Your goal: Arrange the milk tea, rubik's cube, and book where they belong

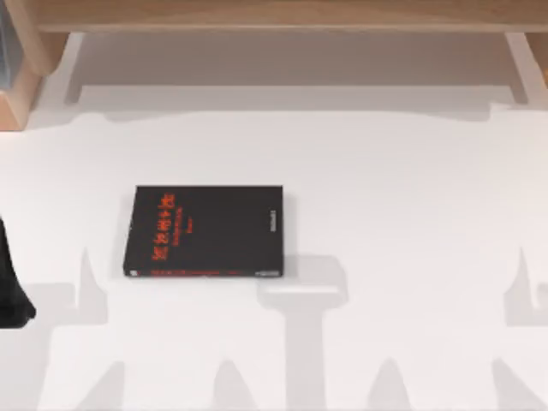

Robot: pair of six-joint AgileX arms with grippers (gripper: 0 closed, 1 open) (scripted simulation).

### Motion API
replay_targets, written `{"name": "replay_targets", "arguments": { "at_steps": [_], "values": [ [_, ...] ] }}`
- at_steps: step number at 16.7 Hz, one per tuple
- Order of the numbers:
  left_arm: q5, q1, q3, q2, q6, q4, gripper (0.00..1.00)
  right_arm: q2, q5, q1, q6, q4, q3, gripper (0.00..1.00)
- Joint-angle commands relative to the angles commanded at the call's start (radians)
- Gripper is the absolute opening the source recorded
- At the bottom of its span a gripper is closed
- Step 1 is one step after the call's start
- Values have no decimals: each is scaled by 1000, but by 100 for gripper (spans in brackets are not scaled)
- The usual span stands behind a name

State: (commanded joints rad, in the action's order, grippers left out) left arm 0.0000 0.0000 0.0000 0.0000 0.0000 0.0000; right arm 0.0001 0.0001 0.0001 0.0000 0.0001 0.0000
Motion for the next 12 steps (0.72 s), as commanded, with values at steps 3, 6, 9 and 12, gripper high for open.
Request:
{"name": "replay_targets", "arguments": {
  "at_steps": [3, 6, 9, 12],
  "values": [
    [0, 0, 0, 0, 0, 0, 100, 0, 0, 0, 0, 0, 0, 100],
    [9, 8, 30, 31, 0, 15, 100, 0, 0, 0, 0, 0, 0, 100],
    [43, 40, 144, 157, -1, 71, 100, 0, 0, 0, 0, 0, 0, 100],
    [93, 85, 312, 379, -2, 152, 100, 0, 0, 0, 0, 0, 0, 100]
  ]
}}
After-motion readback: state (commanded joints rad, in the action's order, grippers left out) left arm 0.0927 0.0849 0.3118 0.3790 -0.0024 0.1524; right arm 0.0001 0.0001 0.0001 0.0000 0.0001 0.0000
